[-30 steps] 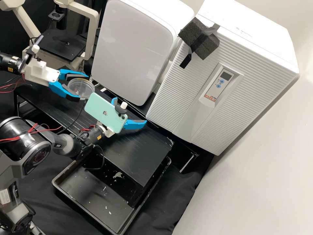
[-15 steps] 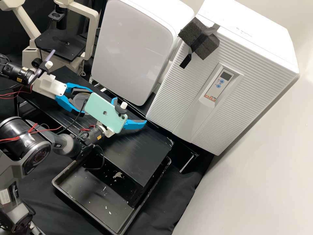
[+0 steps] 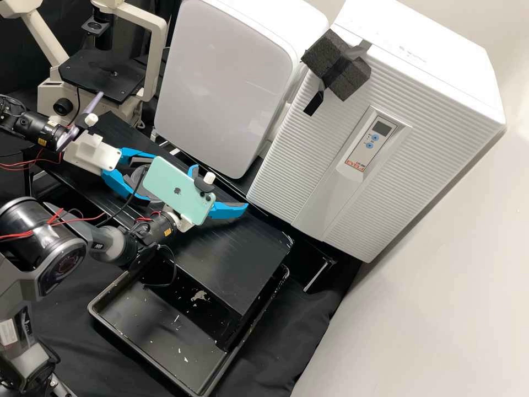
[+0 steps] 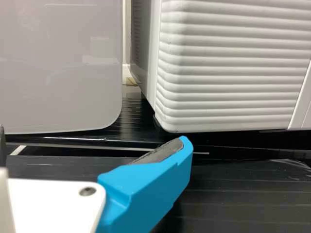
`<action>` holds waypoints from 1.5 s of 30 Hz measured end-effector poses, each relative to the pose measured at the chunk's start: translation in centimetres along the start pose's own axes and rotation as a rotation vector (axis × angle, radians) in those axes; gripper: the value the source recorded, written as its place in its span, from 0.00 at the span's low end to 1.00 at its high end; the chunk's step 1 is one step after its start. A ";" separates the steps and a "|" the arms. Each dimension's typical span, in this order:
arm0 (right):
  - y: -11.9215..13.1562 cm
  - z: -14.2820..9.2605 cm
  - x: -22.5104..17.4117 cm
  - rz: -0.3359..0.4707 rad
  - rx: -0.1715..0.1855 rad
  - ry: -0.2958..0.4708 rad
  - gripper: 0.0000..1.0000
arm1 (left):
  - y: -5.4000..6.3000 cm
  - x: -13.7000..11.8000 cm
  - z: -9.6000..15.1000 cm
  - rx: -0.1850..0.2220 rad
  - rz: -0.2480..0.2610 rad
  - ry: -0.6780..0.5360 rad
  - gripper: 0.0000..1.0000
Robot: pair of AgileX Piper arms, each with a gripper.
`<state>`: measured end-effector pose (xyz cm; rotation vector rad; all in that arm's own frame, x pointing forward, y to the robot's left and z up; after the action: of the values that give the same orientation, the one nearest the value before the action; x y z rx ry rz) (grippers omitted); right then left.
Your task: Place the petri dish on the bench
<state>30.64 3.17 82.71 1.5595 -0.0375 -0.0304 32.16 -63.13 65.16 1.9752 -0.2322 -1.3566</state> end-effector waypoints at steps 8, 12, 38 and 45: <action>0.0 0.0 0.0 0.000 0.000 0.000 1.00 | -0.6 0.7 -0.3 0.003 0.028 0.025 0.00; 0.0 0.0 0.0 0.000 0.000 0.000 1.00 | -0.7 1.0 -0.6 0.009 0.040 0.036 0.00; 0.0 0.0 0.0 0.000 0.000 0.000 1.00 | -0.6 1.0 -0.8 0.012 0.050 0.051 1.00; 0.0 0.0 0.0 0.000 0.000 0.000 1.00 | -0.9 -2.4 -0.4 0.074 0.070 0.085 1.00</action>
<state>30.64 3.17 82.71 1.5595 -0.0375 -0.0304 31.22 -61.02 66.42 2.0614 -0.3127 -1.2323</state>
